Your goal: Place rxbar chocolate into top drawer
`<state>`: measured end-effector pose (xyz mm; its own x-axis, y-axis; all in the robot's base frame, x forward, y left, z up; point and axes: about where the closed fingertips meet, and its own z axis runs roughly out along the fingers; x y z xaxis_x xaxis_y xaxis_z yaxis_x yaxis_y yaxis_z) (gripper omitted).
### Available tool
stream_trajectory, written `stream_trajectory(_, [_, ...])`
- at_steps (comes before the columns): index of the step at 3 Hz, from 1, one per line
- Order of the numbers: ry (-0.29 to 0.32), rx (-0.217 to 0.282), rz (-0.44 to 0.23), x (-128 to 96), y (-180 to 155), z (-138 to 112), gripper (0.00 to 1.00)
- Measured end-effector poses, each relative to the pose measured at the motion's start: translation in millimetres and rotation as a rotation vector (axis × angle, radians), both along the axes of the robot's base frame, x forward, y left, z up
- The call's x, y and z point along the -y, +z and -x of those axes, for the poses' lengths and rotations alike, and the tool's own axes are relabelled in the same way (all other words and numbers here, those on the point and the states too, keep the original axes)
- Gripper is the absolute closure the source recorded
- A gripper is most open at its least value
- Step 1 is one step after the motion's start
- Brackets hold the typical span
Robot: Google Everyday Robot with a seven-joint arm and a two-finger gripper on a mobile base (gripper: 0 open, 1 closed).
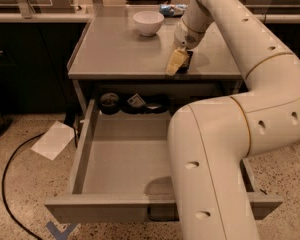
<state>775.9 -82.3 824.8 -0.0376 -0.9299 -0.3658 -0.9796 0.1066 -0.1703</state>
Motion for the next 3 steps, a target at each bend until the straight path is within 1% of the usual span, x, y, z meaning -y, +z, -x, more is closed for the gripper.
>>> stream_trajectory(2, [0.001,0.000,-0.002,0.2,0.1,4.2,1.00])
stream_trajectory(3, [0.023,-0.001,-0.039,2.3,9.2,12.8,1.00])
